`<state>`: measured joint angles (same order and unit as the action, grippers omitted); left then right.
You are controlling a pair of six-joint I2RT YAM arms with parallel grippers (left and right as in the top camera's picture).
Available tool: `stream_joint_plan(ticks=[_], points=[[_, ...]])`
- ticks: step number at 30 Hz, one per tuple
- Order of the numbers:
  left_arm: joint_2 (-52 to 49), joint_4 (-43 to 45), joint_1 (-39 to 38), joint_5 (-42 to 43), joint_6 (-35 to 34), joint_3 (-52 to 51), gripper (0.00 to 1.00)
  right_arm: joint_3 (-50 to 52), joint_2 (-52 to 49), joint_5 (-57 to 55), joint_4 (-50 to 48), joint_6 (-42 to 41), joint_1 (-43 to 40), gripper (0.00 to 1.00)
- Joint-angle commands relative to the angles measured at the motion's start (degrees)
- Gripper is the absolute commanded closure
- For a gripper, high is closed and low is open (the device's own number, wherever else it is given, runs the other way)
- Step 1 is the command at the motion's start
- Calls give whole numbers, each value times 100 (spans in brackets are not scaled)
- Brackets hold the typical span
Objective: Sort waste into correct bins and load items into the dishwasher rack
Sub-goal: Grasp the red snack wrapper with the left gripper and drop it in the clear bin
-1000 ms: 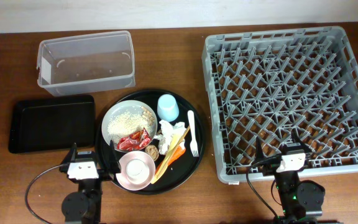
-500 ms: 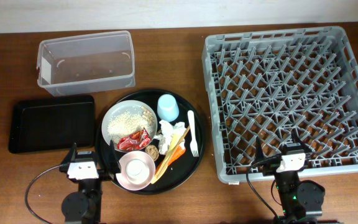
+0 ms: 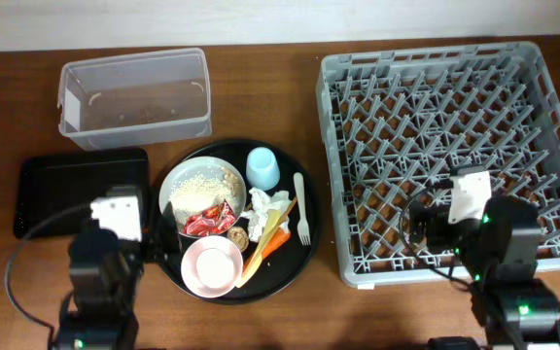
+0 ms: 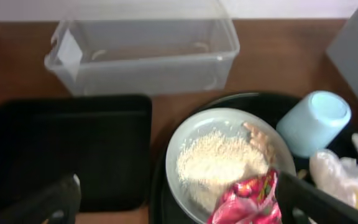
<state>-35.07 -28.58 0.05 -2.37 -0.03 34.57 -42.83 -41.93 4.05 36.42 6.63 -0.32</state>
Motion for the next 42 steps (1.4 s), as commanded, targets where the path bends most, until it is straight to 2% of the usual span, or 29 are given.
stream_joint_plan(ticks=[1, 4, 8, 11, 13, 14, 17, 19, 20, 21, 22, 29, 31, 32, 33, 35, 37, 39, 42], points=[[-1488, -981, -17, 535, -39, 1639, 1, -953, -723, -20, 822, -7, 31, 2], [-3062, -2671, -17, 732, -37, 3283, 1, -1169, -931, -63, 1014, -85, 24, 2], [-3845, -2610, -17, 1331, -35, 3300, 1, -1169, -1220, -374, 1104, -332, 26, 2], [-5377, -2911, -120, 1314, 0, 3298, 9, -1169, -1357, -396, 1099, -332, 26, 2], [-6030, -2927, -380, 1261, 98, 3298, 11, -1169, -1357, -479, 1099, -334, 26, 2], [-6358, -2924, -551, 925, 94, 3298, 18, -1169, -1357, -476, 1099, -332, 26, 2], [-6918, -2927, -793, 446, 92, 3298, 28, -1169, -1357, -476, 1099, -332, 26, 2], [-7145, -2931, -793, 402, 92, 3276, 40, -1169, -1357, -476, 1106, -334, 26, 1], [-7189, -2905, -793, 404, 92, 3276, 67, -1169, -1357, -476, 1119, -332, 26, 1], [-7173, -2896, -793, 402, 92, 3281, 86, -1169, -1357, -476, 1121, -334, 26, 1], [-7169, -2900, -793, 404, 92, 3300, 99, -1169, -1357, -476, 1121, -332, 26, 1], [-6332, -3237, -787, 382, 92, 3779, 99, -1169, -1357, -476, 1126, -332, 26, 0], [-6011, -3230, -743, -321, -234, 4566, 99, -1169, -1357, -476, 1126, -332, 26, 1], [-6011, -3071, -654, -354, -232, 4983, 100, -1169, -1357, -476, 1126, -332, 26, 0], [-6011, -2618, -511, -352, -232, 5217, 99, -1169, -1357, -476, 1123, -332, 26, 0], [-6181, -1115, -240, -354, -229, 5243, 99, -1169, -1357, -476, 1123, -332, 26, 0], [-6863, 103, -11, -372, -229, 5243, 99, -1169, -1357, -474, 1123, -332, 26, 0], [-7558, 706, 120, -367, -229, 5243, 99, -1169, -1357, -474, 1126, -332, 26, 0], [-8284, 929, 210, -382, -208, 5250, 99, -1169, -1357, -474, 1126, -332, 26, 0]])
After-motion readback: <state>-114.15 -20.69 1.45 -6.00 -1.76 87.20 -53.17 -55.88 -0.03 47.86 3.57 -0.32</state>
